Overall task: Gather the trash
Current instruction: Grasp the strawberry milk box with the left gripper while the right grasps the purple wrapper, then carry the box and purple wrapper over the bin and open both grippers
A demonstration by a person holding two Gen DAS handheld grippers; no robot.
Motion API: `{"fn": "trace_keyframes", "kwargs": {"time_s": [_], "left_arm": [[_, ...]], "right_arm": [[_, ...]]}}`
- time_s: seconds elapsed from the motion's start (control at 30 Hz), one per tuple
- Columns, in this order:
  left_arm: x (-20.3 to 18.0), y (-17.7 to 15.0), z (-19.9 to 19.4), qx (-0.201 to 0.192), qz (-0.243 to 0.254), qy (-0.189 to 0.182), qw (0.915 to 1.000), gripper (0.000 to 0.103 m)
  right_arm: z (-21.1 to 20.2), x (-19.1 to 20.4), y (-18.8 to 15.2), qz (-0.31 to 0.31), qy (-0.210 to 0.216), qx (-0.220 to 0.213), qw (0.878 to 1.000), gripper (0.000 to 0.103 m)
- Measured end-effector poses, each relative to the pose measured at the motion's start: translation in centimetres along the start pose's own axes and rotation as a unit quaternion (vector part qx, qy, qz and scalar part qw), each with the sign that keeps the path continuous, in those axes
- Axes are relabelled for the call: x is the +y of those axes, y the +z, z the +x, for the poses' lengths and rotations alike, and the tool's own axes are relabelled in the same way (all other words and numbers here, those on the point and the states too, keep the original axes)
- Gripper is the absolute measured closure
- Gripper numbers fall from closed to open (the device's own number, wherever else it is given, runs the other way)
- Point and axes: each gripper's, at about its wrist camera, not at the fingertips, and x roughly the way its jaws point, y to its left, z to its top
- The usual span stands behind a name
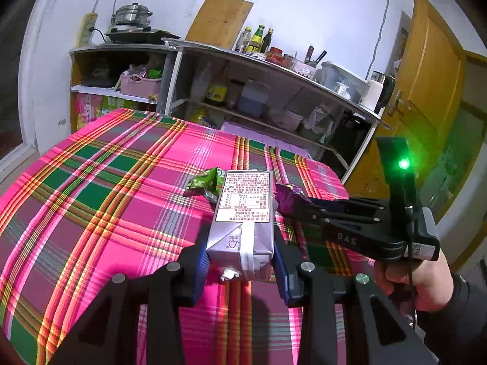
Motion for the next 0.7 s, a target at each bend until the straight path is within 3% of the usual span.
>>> {"fn": "trace_keyframes", "kwargs": {"time_s": [0.33, 0.7], "left_arm": [[-1.6, -0.4, -0.8, -0.003, 0.019, 0.001, 0.9998, 0.065], [-7.9, -3.3, -3.8, 0.006, 0.054, -0.027, 0.9981, 0.065]], "right_arm": [[-5.9, -0.2, -2.5, 0.033, 0.015, -0.037, 0.999, 0.088], [-15.1, -0.5, -9.0, 0.091, 0.017, -0.079, 0.993, 0.088]]}}
